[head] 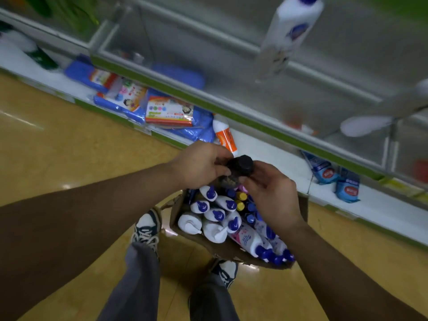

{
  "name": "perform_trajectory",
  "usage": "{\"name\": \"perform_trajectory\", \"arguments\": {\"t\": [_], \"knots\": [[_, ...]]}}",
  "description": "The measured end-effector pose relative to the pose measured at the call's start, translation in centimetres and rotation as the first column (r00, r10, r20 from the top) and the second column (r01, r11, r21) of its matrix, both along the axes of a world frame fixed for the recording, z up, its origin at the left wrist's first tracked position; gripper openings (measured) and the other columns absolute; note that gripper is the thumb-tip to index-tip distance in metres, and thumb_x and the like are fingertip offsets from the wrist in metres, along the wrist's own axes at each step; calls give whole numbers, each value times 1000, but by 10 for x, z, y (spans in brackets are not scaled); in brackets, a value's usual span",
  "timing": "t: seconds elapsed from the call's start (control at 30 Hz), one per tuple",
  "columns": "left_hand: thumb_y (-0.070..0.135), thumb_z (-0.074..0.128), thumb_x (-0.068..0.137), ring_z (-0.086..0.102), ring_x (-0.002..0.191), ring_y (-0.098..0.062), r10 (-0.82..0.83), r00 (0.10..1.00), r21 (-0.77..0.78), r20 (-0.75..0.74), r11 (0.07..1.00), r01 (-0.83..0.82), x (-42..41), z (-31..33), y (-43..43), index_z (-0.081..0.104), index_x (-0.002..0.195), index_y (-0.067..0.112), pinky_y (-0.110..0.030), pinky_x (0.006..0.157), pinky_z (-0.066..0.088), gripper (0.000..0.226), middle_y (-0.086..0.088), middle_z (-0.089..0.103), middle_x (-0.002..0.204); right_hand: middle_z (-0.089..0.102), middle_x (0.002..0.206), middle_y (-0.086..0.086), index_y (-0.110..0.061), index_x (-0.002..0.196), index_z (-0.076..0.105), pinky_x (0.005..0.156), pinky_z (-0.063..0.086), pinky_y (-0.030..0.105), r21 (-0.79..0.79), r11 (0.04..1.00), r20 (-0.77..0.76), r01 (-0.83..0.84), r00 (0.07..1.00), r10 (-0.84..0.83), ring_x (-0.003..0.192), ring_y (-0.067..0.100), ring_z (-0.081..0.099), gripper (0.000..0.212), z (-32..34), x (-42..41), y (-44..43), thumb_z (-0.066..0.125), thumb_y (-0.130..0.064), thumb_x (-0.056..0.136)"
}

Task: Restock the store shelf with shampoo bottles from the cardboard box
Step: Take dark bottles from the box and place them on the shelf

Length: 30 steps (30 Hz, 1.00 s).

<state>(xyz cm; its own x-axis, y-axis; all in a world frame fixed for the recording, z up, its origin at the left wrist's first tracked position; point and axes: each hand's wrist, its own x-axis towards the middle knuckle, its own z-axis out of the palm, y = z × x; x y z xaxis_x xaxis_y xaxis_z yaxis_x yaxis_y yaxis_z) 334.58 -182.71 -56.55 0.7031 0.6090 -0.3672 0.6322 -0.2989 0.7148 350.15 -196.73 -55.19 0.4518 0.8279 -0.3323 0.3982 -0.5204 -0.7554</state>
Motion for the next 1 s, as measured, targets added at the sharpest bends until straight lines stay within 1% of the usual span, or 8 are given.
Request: {"name": "perform_trajectory", "arguments": {"t": [0.3,0.43,0.47,0.6,0.8,0.83,0.93,1.0], "knots": [[25,73,86,67,91,7,119,991,-108,61,988,-112,-12,154,-26,72,107,33,-28,92,54,23,20,74,99,72,100,-25,-50,104,65,88,57,33,69,996,-24,-61,998,63,95,-2,67,29,145,-4,-14,74,-28,87],[19,75,85,67,92,6,152,981,-110,118,984,-139,-14,233,-27,73,105,33,-27,92,54,25,18,74,99,71,94,-28,-55,103,61,76,48,8,156,985,-22,-77,996,81,91,-9,65,36,222,-2,-15,76,-26,87],[18,75,85,67,92,6,159,979,-108,127,983,-145,-15,254,-28,73,106,32,-25,92,53,26,17,74,99,71,91,-28,-56,102,60,72,46,6,175,981,-22,-88,995,93,90,-10,64,37,242,-1,-14,76,-27,87],[17,76,83,68,92,3,159,975,-90,154,985,-147,-20,331,-28,74,104,30,-31,93,54,24,16,75,98,68,96,-32,-52,104,63,78,52,17,215,969,-26,-123,991,132,92,-8,64,27,313,0,-12,75,-35,87],[28,75,79,72,93,-14,186,962,-75,200,982,-174,-31,446,-33,74,104,30,-46,84,59,25,4,76,95,75,89,-15,-43,105,70,78,58,38,314,944,-85,-100,987,133,78,11,69,28,413,-3,-7,79,-27,83],[24,75,81,72,93,-14,186,958,-61,219,982,-176,-32,463,-34,74,105,29,-43,83,59,24,4,76,96,75,90,-15,-41,103,71,78,58,40,338,936,-81,-98,988,133,78,14,69,29,428,-4,-7,81,-24,82],[10,74,86,71,89,-4,171,939,-8,298,984,-177,-37,510,-38,74,107,20,-23,80,57,23,5,77,94,76,84,-7,-31,102,73,79,58,44,398,913,-84,-85,988,129,77,15,70,24,468,-6,-4,82,-24,81],[13,74,87,70,88,-2,163,931,29,328,983,-182,-41,539,-40,73,106,20,-18,77,55,20,5,76,93,76,83,-5,-29,102,73,77,58,41,414,903,-76,-112,985,157,77,13,70,20,494,-8,-1,79,-29,83]]}}
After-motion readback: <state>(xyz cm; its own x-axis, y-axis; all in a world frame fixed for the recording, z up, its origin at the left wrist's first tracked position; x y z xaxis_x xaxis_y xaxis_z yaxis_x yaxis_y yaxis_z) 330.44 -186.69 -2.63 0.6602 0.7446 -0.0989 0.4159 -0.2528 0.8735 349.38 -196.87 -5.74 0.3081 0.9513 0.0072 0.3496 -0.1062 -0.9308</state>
